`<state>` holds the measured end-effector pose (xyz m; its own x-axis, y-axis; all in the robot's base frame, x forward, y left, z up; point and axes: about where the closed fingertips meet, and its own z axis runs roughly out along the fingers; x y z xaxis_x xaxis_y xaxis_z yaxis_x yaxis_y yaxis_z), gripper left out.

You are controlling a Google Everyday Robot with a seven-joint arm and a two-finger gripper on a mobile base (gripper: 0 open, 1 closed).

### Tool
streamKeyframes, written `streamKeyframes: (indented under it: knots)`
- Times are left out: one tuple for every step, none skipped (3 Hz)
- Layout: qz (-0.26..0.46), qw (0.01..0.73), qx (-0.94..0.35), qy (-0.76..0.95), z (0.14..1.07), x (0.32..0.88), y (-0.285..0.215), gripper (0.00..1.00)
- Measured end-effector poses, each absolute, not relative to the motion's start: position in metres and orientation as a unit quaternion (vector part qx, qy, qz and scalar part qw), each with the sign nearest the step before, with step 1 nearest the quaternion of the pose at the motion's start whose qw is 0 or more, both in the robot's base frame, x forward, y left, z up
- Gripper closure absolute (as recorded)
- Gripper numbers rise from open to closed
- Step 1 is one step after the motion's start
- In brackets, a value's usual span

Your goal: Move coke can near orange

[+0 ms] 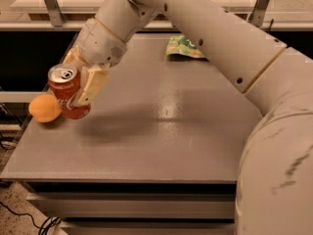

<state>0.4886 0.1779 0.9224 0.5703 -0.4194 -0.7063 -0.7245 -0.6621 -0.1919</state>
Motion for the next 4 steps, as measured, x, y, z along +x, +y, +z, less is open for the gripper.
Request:
streamKeyframes:
  knots:
    - [0.324,0.228,-0.856,0.331,0.916,0.489,0.186,1.00]
    - [0.325,0.218,-0.860,0.328,0.910,0.490,0.193,1.00]
    - [0.326,0.209,-0.862,0.328,0.905,0.491,0.198,1.00]
    - [0.326,0.201,-0.863,0.329,0.901,0.492,0.200,1.00]
